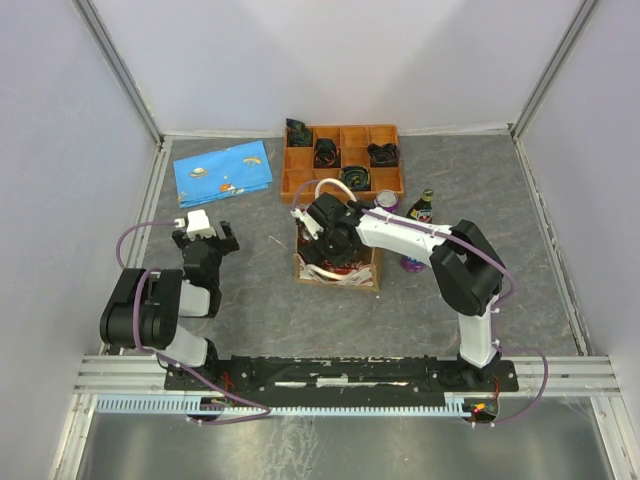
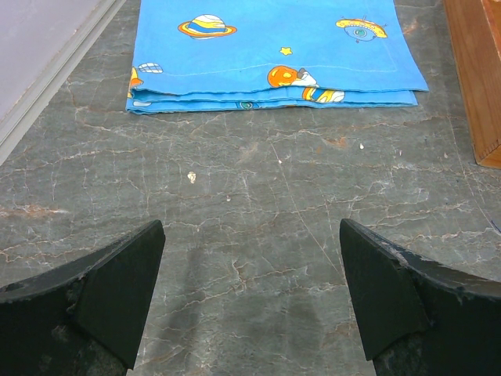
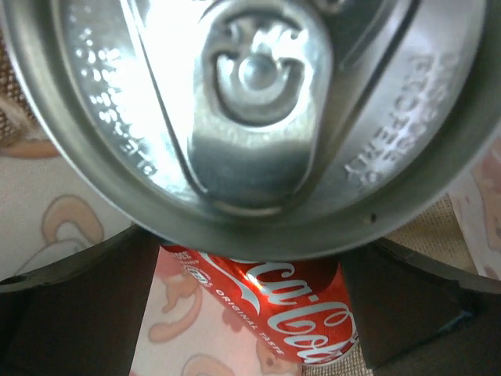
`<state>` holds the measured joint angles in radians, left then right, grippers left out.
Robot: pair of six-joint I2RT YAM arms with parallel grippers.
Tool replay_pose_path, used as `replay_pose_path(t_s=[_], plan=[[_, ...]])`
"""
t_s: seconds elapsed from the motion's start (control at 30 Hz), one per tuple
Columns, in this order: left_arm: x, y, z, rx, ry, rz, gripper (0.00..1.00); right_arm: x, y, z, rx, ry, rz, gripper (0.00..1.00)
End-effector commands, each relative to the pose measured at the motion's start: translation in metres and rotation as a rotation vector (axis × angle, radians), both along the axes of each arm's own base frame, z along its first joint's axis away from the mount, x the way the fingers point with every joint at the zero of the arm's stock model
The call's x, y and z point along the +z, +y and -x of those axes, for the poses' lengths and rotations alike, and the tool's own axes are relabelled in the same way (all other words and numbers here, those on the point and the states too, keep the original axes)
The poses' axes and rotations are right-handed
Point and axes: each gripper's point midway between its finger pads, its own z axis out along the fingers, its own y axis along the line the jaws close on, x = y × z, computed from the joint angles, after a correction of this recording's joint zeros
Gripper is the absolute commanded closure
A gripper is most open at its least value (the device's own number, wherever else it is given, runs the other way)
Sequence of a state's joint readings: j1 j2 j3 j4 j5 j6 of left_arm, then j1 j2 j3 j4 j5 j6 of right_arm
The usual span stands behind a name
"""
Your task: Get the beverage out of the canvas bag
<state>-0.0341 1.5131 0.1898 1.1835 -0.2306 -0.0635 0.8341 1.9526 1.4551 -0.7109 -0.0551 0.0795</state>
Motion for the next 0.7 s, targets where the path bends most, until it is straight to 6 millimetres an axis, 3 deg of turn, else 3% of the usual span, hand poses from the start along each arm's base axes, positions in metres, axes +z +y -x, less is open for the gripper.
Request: replay_pose_path(t_s=[0.0, 0.17, 0.2, 0.23, 0.27, 0.3, 0.37, 0.5, 0.67], plan=[[0.016, 0.002, -0.008, 0.01, -0.056, -0.003, 0.01, -0.025, -0.01, 0.007, -0.016, 0.046, 0.071, 0.01], [0.016, 0.002, -0.008, 0.011, -0.056, -0.004, 0.01, -0.031, -0.015, 0.005, -0.034, 0.043, 0.089, 0.08], [0.016, 0.002, -0.008, 0.01, -0.056, -0.003, 0.01, -0.032, -0.017, 0.005, -0.036, 0.044, 0.094, 0.17], [0.015, 0.002, -0.008, 0.011, -0.054, -0.003, 0.01, -0.032, -0.018, 0.005, -0.036, 0.045, 0.098, 0.31], [0.016, 0.002, -0.008, 0.011, -0.057, -0.003, 0.01, -0.031, -0.019, 0.004, -0.036, 0.044, 0.103, 0.58], [0.016, 0.002, -0.008, 0.01, -0.056, -0.003, 0.01, -0.03, -0.02, 0.003, -0.037, 0.036, 0.106, 0.76], [0.016, 0.002, -0.008, 0.01, -0.056, -0.003, 0.01, -0.024, -0.021, 0.001, -0.035, 0.015, 0.105, 0.98], [0.016, 0.002, -0.008, 0.011, -0.057, -0.003, 0.01, 0.005, -0.02, -0.007, -0.021, -0.056, 0.071, 1.0], [0.016, 0.002, -0.008, 0.01, -0.057, -0.003, 0.01, 0.077, -0.017, -0.026, -0.023, -0.24, -0.03, 1.0]])
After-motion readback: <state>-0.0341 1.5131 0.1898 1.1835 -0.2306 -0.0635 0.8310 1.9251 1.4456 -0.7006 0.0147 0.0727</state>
